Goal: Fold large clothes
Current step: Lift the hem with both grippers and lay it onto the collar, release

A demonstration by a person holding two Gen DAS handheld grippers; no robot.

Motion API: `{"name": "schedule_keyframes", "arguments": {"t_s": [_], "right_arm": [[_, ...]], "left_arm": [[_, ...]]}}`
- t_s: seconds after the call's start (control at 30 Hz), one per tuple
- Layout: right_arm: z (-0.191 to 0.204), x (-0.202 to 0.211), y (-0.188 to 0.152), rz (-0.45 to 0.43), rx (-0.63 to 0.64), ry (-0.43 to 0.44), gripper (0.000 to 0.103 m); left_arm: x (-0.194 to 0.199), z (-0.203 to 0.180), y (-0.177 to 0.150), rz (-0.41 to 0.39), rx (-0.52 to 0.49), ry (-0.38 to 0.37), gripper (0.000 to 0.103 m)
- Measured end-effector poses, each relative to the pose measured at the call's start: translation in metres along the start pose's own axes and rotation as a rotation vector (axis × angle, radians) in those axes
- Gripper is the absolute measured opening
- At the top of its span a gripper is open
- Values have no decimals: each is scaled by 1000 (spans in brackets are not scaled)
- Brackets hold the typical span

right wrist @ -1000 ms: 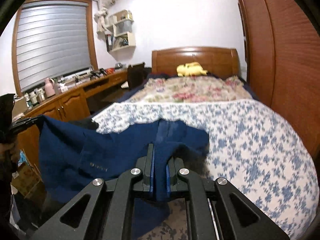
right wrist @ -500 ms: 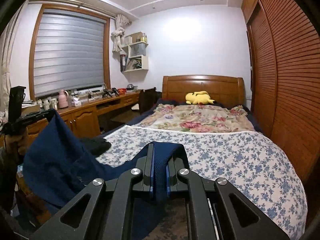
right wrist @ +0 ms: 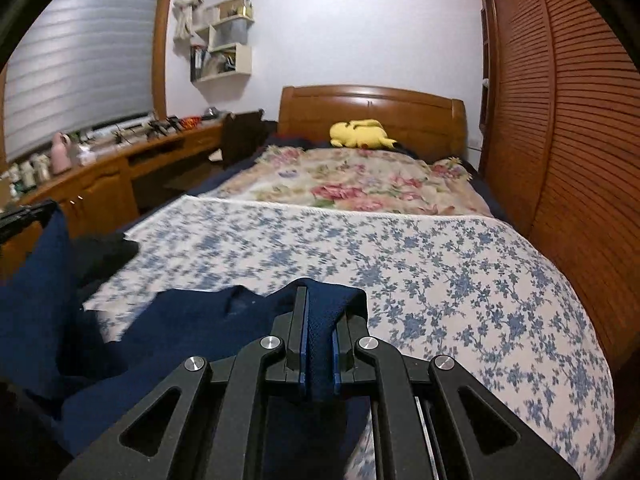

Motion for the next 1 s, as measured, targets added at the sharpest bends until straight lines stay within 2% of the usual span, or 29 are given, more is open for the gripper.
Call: {"name": "schedule_keyframes", "arguments": {"t_s": [0.1,0.2,0.33,0.43,0.7,0.83,1.0], "right_arm": [[6,-21,-12,44,40,-48,8],[20,-45,-32,108,73,-55,8],[23,-73,-52,160,111,-78,9],[30,-86,-61,190,111,-74,13],[32,-106,-77,243,108,-71,30],[30,-106,-74,237,113,-74,35],[29,-103,-65,208,110,-79,46]], "left_arm": [[-26,2,-23,18,27,4,5],[-48,-2,-50,72,77,-33,5],[-64,-6,-80,108,50,-3,5],[-70,-4,-93,134,32,12,5],[-69,3,-99,146,63,17,5],[-69,4,-100,150,66,14,6],[-66,3,-101,152,66,2,7]]}}
Point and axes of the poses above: each gripper's, at about its wrist camera, not at the fingertips, and x roughly against the way its jaws point, z to its left, y to its top, the point moved 7 cm from there along -x, roughly the way its jaws point, and after that the axes turned 14 degrees about -z, right-handed, at the moved point
